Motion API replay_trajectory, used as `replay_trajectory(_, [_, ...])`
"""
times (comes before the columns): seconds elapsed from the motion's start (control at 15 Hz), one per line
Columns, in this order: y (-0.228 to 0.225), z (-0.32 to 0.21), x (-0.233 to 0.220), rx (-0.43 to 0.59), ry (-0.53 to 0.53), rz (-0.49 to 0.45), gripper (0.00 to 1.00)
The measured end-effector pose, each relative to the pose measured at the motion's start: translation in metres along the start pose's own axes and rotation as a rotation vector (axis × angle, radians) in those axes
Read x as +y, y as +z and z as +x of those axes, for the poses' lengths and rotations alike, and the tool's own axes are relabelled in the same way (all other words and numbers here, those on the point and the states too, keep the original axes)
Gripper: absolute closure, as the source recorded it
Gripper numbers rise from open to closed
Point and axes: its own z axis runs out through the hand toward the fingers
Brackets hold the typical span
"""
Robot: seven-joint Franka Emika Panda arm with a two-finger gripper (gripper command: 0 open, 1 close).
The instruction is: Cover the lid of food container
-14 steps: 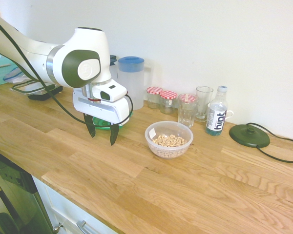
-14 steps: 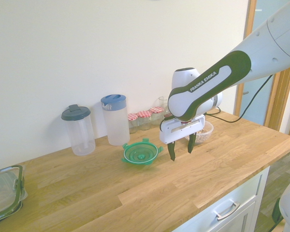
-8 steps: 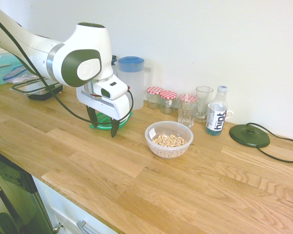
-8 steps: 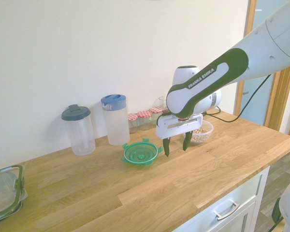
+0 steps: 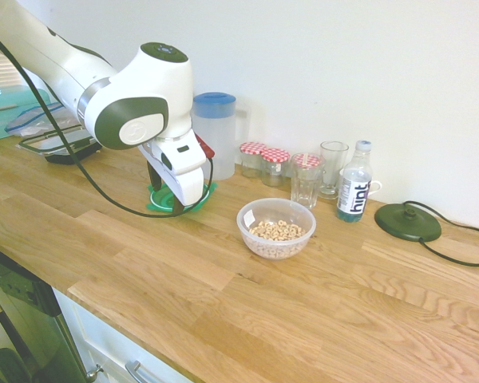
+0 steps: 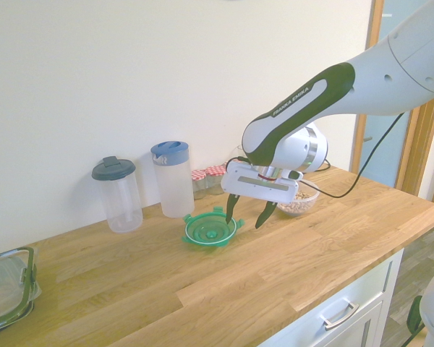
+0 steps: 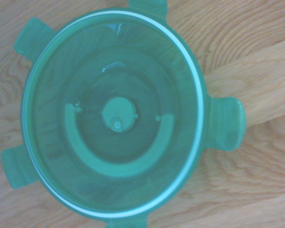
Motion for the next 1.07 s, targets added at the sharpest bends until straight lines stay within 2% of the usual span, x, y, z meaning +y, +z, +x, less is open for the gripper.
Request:
replay_trajectory(0.2, [0.014, 0.000, 0.008, -0.030, 0.059, 0.059, 0.00])
replay_trajectory(0.4, [0.033, 0.007, 0.035, -0.071, 0.100, 0.087, 0.00])
replay_trajectory(0.8, [0.042, 0.010, 0.050, -0.251, 0.066, 0.340, 0.00])
replay_trajectory(1.07, [0.070, 0.015, 0.061, -0.277, 0.054, 0.371, 0.00])
